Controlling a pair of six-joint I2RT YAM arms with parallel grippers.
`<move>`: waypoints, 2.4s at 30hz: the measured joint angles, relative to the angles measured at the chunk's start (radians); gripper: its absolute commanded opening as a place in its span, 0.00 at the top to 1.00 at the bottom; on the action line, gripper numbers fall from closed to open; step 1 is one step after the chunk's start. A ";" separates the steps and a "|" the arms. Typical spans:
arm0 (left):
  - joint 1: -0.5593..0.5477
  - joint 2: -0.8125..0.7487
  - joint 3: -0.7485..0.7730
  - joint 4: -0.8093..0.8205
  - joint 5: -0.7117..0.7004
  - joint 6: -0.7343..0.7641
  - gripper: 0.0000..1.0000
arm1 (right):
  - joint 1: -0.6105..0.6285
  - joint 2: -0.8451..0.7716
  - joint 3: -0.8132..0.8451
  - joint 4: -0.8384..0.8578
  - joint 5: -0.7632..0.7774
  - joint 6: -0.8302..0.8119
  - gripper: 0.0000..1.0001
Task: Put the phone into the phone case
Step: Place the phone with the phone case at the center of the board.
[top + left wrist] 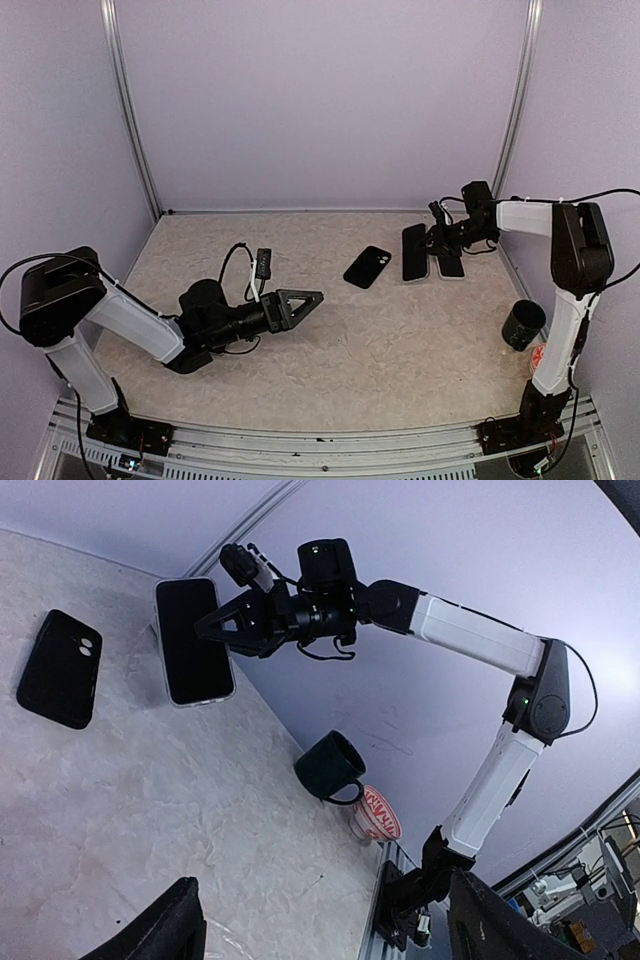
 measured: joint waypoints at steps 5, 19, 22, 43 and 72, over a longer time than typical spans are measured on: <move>0.000 -0.016 0.000 -0.010 -0.005 0.002 0.18 | -0.029 0.108 0.113 -0.051 -0.008 -0.018 1.00; 0.000 -0.042 0.000 -0.055 -0.012 0.013 0.18 | -0.039 0.341 0.407 -0.196 -0.010 -0.066 1.00; 0.000 -0.043 0.000 -0.060 -0.013 0.014 0.18 | -0.043 0.360 0.423 -0.209 -0.026 -0.066 1.00; 0.001 -0.042 0.000 -0.061 -0.019 0.014 0.18 | -0.053 0.478 0.602 -0.335 -0.047 -0.049 0.87; -0.006 -0.042 -0.001 -0.061 -0.038 0.013 0.18 | -0.071 0.502 0.588 -0.281 0.085 -0.055 0.66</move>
